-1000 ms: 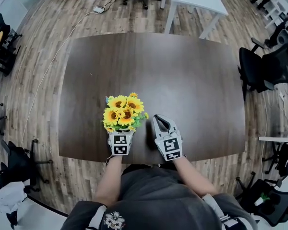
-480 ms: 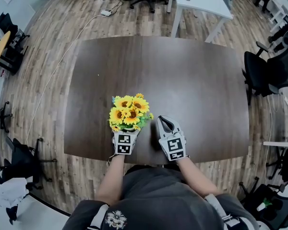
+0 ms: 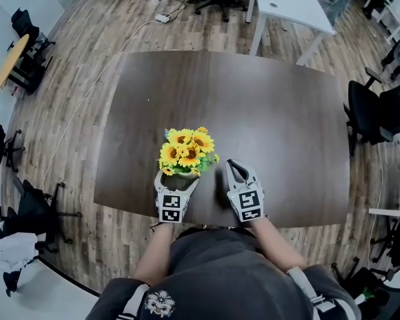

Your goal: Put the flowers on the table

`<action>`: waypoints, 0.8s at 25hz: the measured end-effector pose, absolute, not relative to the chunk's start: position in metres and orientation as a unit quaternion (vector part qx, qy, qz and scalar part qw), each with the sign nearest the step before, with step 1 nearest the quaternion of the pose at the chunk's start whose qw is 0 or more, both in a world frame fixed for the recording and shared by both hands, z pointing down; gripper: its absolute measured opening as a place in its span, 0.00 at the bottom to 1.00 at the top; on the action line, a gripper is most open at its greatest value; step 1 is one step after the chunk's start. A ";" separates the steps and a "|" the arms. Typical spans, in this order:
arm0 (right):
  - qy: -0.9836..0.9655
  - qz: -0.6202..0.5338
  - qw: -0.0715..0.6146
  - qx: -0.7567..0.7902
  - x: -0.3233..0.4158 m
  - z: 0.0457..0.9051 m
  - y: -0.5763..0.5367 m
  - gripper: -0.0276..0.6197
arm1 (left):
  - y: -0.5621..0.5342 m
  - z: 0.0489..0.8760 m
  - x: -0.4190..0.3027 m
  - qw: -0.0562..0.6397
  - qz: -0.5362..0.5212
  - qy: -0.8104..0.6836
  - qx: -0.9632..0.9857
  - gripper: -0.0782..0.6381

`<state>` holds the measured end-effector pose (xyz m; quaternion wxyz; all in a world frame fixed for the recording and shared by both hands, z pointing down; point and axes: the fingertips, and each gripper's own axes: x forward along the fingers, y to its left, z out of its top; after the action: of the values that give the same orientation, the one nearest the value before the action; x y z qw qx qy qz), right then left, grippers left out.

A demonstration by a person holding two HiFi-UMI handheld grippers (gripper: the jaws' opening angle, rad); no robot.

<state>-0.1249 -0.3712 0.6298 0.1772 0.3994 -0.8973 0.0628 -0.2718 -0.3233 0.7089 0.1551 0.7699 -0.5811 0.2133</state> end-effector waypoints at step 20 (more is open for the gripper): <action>-0.927 0.034 0.141 0.346 -0.130 0.595 -0.352 0.08 | -0.284 0.589 -0.258 0.044 0.140 -0.683 0.716 0.12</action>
<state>-0.1299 -0.3516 0.5948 0.1413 0.3461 -0.9268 0.0345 -0.2582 -0.2844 0.5895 0.0445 0.7158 -0.6826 0.1404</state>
